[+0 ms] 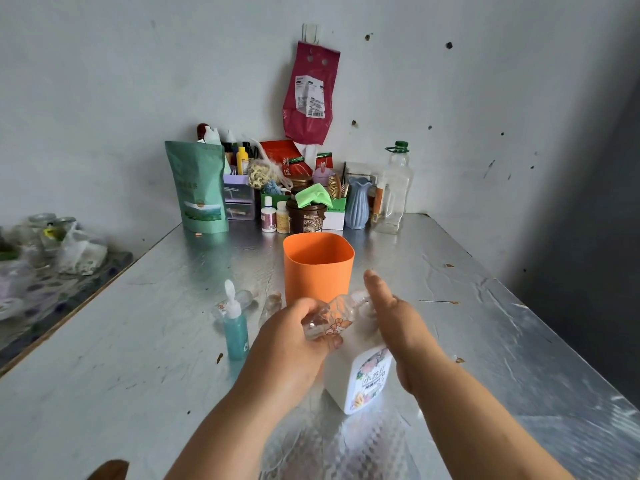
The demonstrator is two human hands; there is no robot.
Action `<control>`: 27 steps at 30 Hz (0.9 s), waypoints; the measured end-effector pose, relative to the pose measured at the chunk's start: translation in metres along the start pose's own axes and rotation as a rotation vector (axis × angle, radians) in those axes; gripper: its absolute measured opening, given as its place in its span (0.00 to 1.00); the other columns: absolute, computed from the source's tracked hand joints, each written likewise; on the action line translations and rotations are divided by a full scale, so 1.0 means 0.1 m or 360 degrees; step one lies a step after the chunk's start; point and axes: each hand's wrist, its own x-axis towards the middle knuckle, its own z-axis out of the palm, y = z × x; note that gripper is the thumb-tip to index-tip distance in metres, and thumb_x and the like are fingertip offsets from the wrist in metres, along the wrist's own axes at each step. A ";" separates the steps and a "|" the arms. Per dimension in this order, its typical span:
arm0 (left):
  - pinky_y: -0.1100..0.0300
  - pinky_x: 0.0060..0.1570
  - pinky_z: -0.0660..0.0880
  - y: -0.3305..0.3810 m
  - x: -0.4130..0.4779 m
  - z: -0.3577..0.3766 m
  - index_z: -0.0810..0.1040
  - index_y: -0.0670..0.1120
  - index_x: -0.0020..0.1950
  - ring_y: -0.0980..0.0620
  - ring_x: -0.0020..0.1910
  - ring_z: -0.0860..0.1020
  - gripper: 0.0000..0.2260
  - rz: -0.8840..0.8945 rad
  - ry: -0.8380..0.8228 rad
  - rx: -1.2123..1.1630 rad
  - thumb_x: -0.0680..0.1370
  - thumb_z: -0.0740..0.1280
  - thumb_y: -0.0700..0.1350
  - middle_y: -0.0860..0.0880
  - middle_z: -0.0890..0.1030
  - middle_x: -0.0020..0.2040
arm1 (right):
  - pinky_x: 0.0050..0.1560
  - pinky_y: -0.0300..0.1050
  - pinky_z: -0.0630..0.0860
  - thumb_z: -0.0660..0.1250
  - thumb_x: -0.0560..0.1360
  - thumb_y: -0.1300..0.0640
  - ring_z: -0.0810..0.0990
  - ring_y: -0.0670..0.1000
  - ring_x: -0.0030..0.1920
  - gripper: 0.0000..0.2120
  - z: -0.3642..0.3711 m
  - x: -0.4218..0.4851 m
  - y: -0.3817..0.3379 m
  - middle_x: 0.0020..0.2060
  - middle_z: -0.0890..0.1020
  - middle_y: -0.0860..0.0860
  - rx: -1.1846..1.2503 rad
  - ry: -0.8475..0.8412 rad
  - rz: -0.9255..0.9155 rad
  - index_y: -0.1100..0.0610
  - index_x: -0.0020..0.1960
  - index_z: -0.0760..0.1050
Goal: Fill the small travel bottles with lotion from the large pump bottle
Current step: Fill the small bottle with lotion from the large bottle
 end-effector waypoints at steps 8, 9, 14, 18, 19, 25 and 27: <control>0.76 0.42 0.70 -0.06 -0.01 0.02 0.76 0.60 0.47 0.68 0.46 0.77 0.12 -0.0003 -0.0016 0.0072 0.72 0.76 0.46 0.65 0.81 0.45 | 0.57 0.55 0.76 0.56 0.75 0.32 0.82 0.56 0.50 0.27 0.02 0.06 0.13 0.47 0.83 0.54 -0.0037 0.0075 -0.0063 0.54 0.51 0.76; 0.77 0.41 0.69 -0.05 -0.02 0.02 0.76 0.60 0.48 0.70 0.45 0.76 0.12 -0.0008 -0.0019 0.0089 0.72 0.75 0.46 0.65 0.80 0.44 | 0.58 0.57 0.76 0.56 0.73 0.29 0.82 0.56 0.51 0.29 0.04 0.06 0.14 0.47 0.83 0.54 -0.0049 0.0068 -0.0059 0.53 0.51 0.77; 0.69 0.47 0.72 -0.03 -0.01 0.01 0.77 0.59 0.49 0.65 0.49 0.79 0.13 -0.0023 -0.0023 0.0039 0.71 0.76 0.44 0.63 0.82 0.47 | 0.58 0.57 0.77 0.56 0.60 0.23 0.82 0.58 0.52 0.41 0.04 0.02 0.09 0.49 0.83 0.55 0.0008 0.0007 0.0043 0.54 0.54 0.77; 0.63 0.50 0.75 0.00 0.01 0.00 0.77 0.58 0.48 0.64 0.48 0.79 0.12 -0.0013 -0.0002 0.0045 0.71 0.76 0.44 0.62 0.82 0.47 | 0.56 0.52 0.77 0.57 0.72 0.30 0.82 0.59 0.50 0.33 0.03 0.03 0.03 0.48 0.83 0.58 0.0003 0.0027 0.0060 0.59 0.55 0.78; 0.64 0.50 0.75 0.00 0.01 0.00 0.77 0.58 0.47 0.64 0.48 0.79 0.12 -0.0012 0.0000 0.0041 0.71 0.76 0.44 0.62 0.82 0.46 | 0.57 0.54 0.77 0.57 0.69 0.29 0.82 0.59 0.50 0.35 0.03 0.03 0.02 0.48 0.83 0.58 -0.0005 0.0030 0.0051 0.59 0.54 0.78; 0.60 0.51 0.76 -0.02 0.01 0.01 0.77 0.59 0.46 0.64 0.46 0.80 0.13 0.0002 -0.0002 0.0011 0.71 0.76 0.44 0.62 0.83 0.45 | 0.59 0.56 0.75 0.58 0.69 0.27 0.81 0.59 0.52 0.35 0.03 0.03 0.03 0.49 0.83 0.56 0.0018 0.0033 0.0000 0.58 0.54 0.77; 0.61 0.51 0.76 -0.03 0.02 0.01 0.77 0.59 0.46 0.64 0.47 0.80 0.13 0.0006 0.0000 0.0012 0.71 0.76 0.44 0.62 0.83 0.46 | 0.56 0.53 0.75 0.58 0.74 0.32 0.81 0.58 0.50 0.28 0.01 0.05 0.05 0.47 0.82 0.56 0.0023 0.0037 -0.0025 0.57 0.50 0.77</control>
